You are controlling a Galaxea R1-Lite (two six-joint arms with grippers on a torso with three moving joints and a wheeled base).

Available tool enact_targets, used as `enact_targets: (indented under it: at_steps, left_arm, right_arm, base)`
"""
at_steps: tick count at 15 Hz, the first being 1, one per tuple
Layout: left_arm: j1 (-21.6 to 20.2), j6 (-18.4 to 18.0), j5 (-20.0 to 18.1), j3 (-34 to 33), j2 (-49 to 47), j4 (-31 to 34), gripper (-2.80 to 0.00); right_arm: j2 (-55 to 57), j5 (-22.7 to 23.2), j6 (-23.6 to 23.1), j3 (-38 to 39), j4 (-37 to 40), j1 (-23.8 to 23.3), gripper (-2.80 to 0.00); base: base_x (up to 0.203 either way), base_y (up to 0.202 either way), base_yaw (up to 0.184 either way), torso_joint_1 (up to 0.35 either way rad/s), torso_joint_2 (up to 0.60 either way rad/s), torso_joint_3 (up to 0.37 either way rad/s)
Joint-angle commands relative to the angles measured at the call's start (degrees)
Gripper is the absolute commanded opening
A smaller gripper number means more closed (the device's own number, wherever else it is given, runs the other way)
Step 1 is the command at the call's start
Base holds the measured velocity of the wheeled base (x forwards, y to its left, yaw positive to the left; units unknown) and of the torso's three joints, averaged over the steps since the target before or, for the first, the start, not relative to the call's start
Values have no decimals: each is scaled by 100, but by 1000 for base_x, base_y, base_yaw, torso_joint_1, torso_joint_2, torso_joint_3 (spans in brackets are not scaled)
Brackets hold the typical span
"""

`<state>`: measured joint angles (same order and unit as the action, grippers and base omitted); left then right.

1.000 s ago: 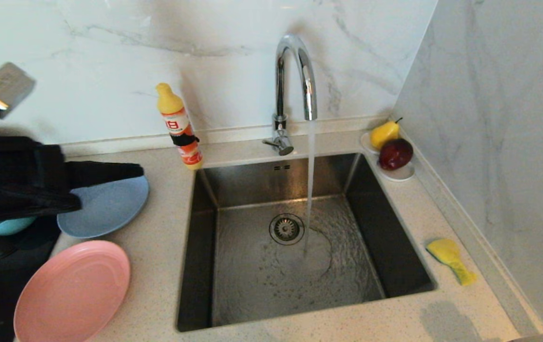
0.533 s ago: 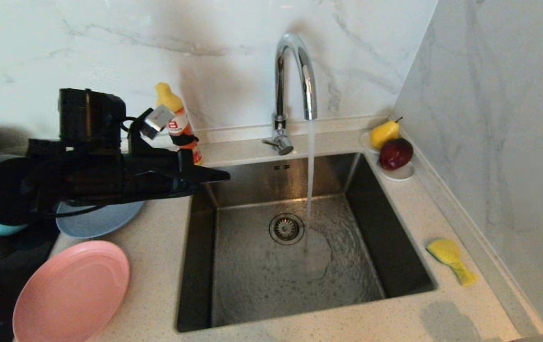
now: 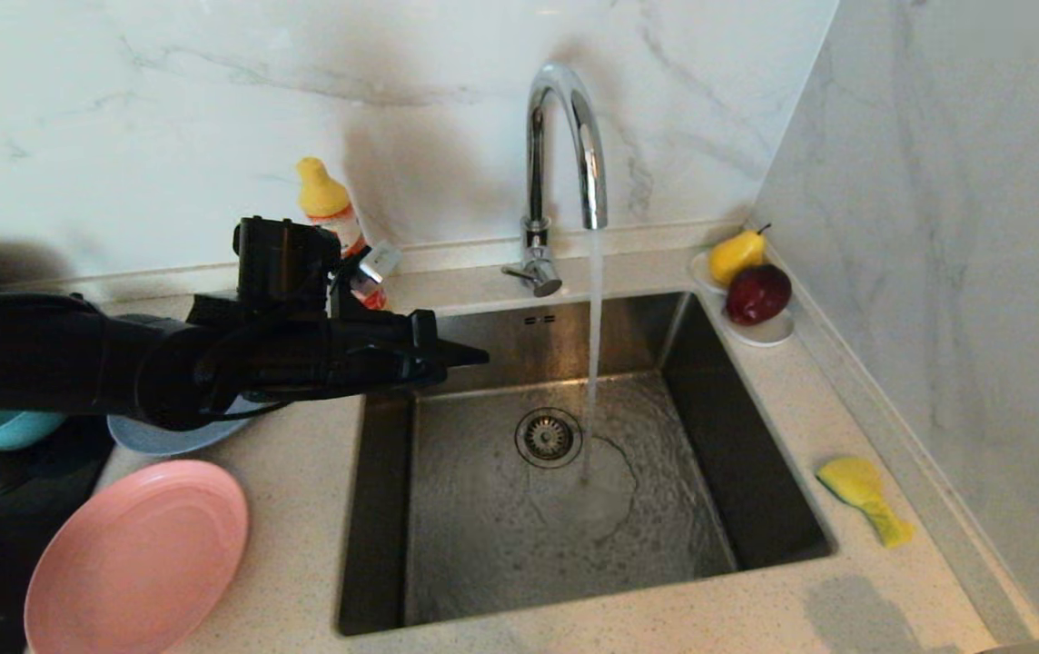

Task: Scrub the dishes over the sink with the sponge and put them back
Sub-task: Turn off the faucet

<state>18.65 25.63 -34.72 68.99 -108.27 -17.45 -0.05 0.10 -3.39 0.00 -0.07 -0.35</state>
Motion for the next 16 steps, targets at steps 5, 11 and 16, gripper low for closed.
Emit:
enact_targets:
  at_steps: [5, 11, 16]
  left_arm:
    - [1, 305, 10, 595, -820, -354, -280]
    - [3, 1301, 8, 1148, -1144, -1158, -280]
    - [-2, 1359, 10, 1443, -1346, -1164, -280]
  right_arm:
    - [14, -1, -4, 0, -1, 0, -280]
    - [14, -1, -4, 0, -1, 0, -280]
    - [14, -1, -4, 0, -1, 0, -280]
  base:
    - [0, 0, 0, 0, 0, 0]
    - [0, 0, 0, 0, 0, 0]
    - [0, 0, 0, 0, 0, 0]
